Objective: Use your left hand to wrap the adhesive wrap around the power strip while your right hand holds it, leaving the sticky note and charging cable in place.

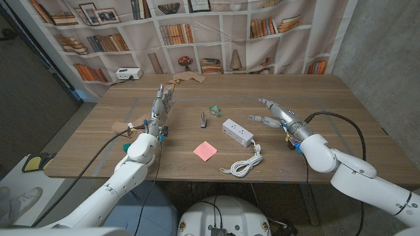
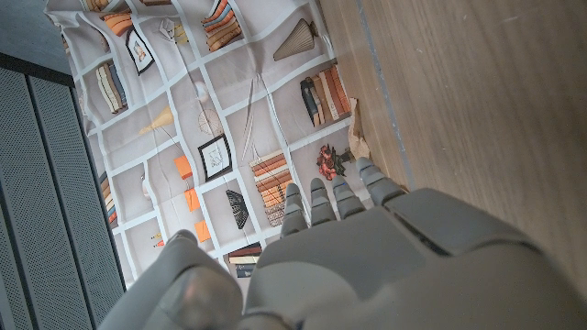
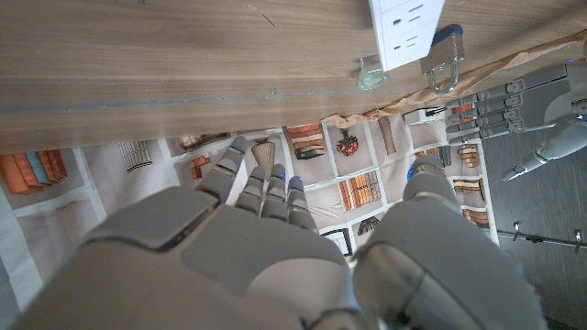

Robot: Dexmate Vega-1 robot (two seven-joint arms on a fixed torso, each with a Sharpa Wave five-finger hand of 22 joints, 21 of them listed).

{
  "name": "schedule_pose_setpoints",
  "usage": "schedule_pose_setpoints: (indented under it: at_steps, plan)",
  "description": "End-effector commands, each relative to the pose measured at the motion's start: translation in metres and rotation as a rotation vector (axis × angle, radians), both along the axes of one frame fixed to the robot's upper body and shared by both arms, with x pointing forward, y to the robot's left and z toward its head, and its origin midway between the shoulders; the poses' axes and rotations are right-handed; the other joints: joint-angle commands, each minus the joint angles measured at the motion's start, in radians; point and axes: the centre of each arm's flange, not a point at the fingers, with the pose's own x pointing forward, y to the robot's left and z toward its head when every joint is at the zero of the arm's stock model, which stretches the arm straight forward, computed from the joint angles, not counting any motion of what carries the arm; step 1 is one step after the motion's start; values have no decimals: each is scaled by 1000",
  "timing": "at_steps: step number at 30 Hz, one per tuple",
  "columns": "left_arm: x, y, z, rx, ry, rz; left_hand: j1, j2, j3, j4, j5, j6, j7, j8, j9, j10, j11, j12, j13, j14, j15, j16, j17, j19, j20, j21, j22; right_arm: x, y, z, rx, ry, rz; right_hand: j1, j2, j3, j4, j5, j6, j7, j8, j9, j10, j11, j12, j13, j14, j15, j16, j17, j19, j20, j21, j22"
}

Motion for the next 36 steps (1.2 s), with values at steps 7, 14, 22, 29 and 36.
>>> schedule_pose_setpoints:
  at_steps: [7,14,22,29,36]
  plan:
    - [0,-2,0,4,0,-2,3,6,-6,1,-1,7,5,-5,3,7,-3,-1,4,5,1,4,4,2,-5,3,3,-7,12,-3,-69,34,-33,5,-3,1,5,0,-2,10,-4,4,0,10,-2,5,-8,9,-5,0,1,4,-7,2]
    - [0,-3,-1,1,1,-4,3,6,-7,1,-1,8,5,-5,3,9,-1,-1,4,5,2,4,4,2,-6,3,3,-14,18,-6,-100,30,-53,2,-3,-3,7,0,14,18,1,4,16,18,3,5,18,24,3,0,17,14,-5,2]
    - [1,-2,-4,-3,7,-2,3,7,-8,1,-1,7,4,-6,3,9,-1,-1,4,5,3,4,4,2,-6,3,3,-16,22,-7,-119,25,-64,1,-3,-5,8,1,25,21,3,4,36,12,10,6,41,15,9,1,30,21,-4,2]
    - [1,-1,-5,-1,11,1,4,7,-8,1,-1,6,3,-6,3,9,-2,-1,4,6,3,4,4,2,-5,2,3,-17,26,-11,-121,21,-69,6,3,-2,7,1,29,23,3,4,41,13,11,8,61,24,16,3,45,37,-1,2]
    - [1,0,-5,-1,11,1,4,8,-9,0,-2,7,4,-6,3,12,-2,0,4,5,2,4,4,1,-5,2,3,-19,28,-14,-119,15,-77,16,8,1,4,1,34,24,4,5,52,16,15,12,96,23,28,7,72,50,4,3]
